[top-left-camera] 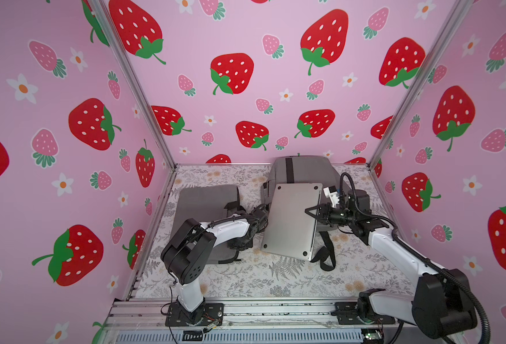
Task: Open the zippered laptop bag and take out the laptop
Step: Move the zippered laptop bag to the corner of the board.
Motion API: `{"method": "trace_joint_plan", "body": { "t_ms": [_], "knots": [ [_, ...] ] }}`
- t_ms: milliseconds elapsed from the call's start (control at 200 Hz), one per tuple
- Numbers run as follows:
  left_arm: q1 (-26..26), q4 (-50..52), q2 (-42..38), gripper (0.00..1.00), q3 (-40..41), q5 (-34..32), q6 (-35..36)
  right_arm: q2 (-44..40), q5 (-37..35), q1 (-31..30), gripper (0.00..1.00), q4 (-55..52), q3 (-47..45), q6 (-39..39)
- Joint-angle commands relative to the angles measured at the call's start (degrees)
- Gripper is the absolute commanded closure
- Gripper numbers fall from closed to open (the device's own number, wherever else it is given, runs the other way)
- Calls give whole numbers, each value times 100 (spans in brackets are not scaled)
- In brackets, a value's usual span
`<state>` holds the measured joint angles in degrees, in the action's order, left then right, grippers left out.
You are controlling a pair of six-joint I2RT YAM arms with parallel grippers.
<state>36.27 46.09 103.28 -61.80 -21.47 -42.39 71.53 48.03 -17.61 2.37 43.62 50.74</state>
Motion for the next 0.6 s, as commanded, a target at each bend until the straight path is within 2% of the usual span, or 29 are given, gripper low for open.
{"method": "trace_joint_plan", "body": {
  "t_ms": [0, 315, 595],
  "knots": [
    [-428, -134, 358, 70, -40, -110, 369, -146, 390, 38, 100, 514, 261, -36],
    [-1129, 85, 1201, 76, -1218, -301, 1743, -168, 339, 37, 100, 458, 313, -53],
    [-1557, -108, 1586, 82, -2011, -109, 2898, -164, 325, 33, 100, 313, 463, -150]
  ]
}}
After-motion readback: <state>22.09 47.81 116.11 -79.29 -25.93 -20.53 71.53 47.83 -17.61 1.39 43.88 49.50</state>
